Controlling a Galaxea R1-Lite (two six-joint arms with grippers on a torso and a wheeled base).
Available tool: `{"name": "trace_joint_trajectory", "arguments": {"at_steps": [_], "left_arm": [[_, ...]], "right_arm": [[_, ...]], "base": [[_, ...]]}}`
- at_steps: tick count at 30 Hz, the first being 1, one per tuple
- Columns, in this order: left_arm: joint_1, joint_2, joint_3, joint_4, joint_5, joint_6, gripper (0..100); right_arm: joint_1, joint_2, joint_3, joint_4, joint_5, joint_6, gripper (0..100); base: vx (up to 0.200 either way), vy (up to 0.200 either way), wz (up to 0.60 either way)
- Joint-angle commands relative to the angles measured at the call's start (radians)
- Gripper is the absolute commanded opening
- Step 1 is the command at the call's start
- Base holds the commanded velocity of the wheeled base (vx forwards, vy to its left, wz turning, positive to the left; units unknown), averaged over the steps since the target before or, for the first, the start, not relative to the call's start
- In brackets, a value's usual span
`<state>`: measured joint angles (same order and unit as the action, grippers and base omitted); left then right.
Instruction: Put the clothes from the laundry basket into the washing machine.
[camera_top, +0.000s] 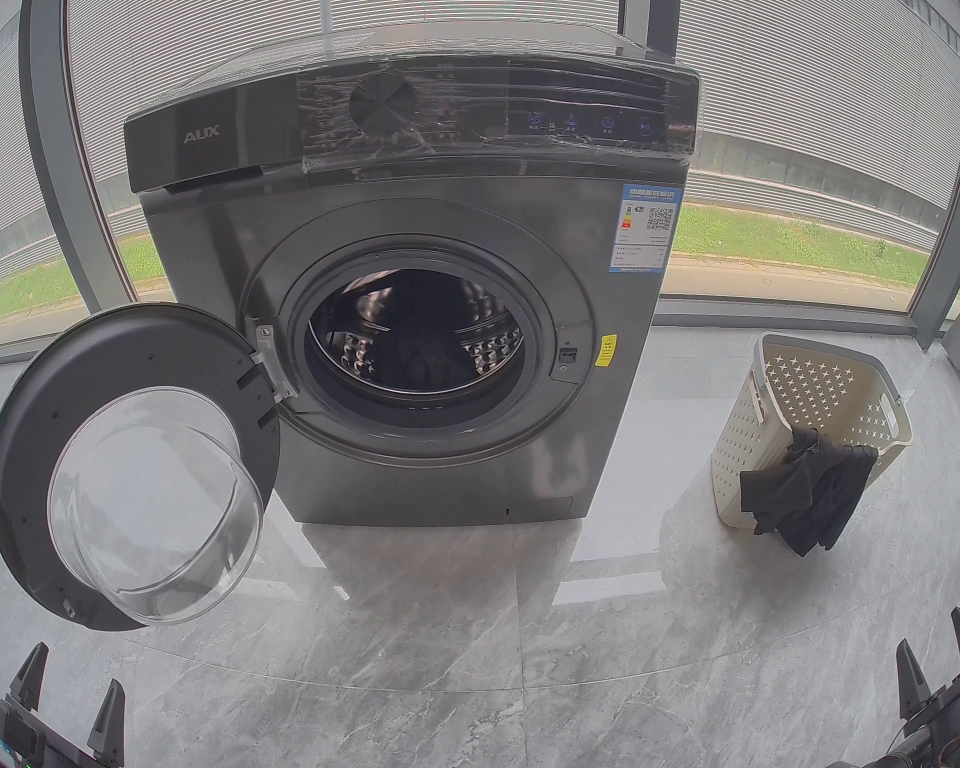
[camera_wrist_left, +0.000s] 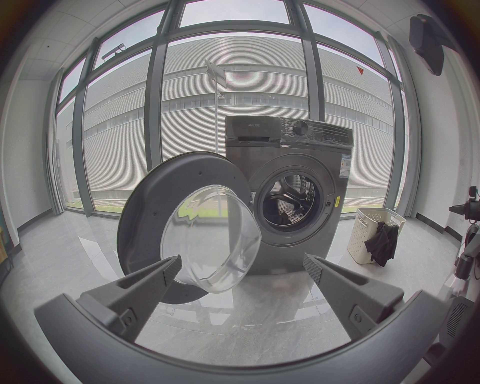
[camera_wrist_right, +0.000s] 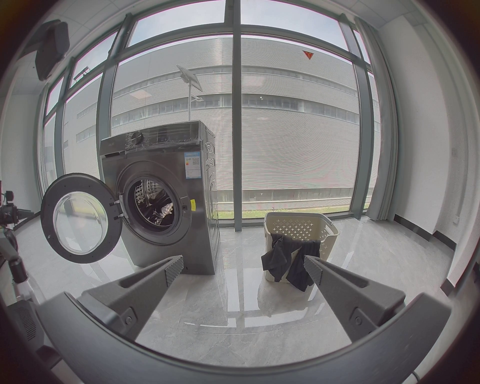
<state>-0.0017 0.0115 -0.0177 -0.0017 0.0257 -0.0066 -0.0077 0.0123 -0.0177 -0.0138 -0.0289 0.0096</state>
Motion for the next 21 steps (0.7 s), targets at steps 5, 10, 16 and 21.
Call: {"name": "trace_joint_trajectory", "arguments": {"at_steps": [5, 10, 16, 21], "left_arm": [[0.0, -0.011, 0.018, -0.001, 0.0, -0.001, 100], [0.0, -0.011, 0.018, -0.001, 0.0, -0.003, 100], [0.0, -0.011, 0.018, 0.0, 0.0, -0.001, 100], [0.0, -0.011, 0.018, -0.001, 0.0, -0.001, 100]], "right_arm": [[0.002, -0.012, 0.018, -0.002, 0.003, -0.003, 100], [0.002, -0.012, 0.018, -0.002, 0.003, -0.002, 100], [0.002, -0.012, 0.018, -0.003, 0.003, -0.002, 100], [0.002, -0.012, 0.018, -0.003, 0.003, -0.002, 100]], "base": [[0.0, -0.2, 0.0], [0.0, -0.2, 0.0], [0.0, -0.2, 0.0], [0.0, 0.0, 0.0]]}}
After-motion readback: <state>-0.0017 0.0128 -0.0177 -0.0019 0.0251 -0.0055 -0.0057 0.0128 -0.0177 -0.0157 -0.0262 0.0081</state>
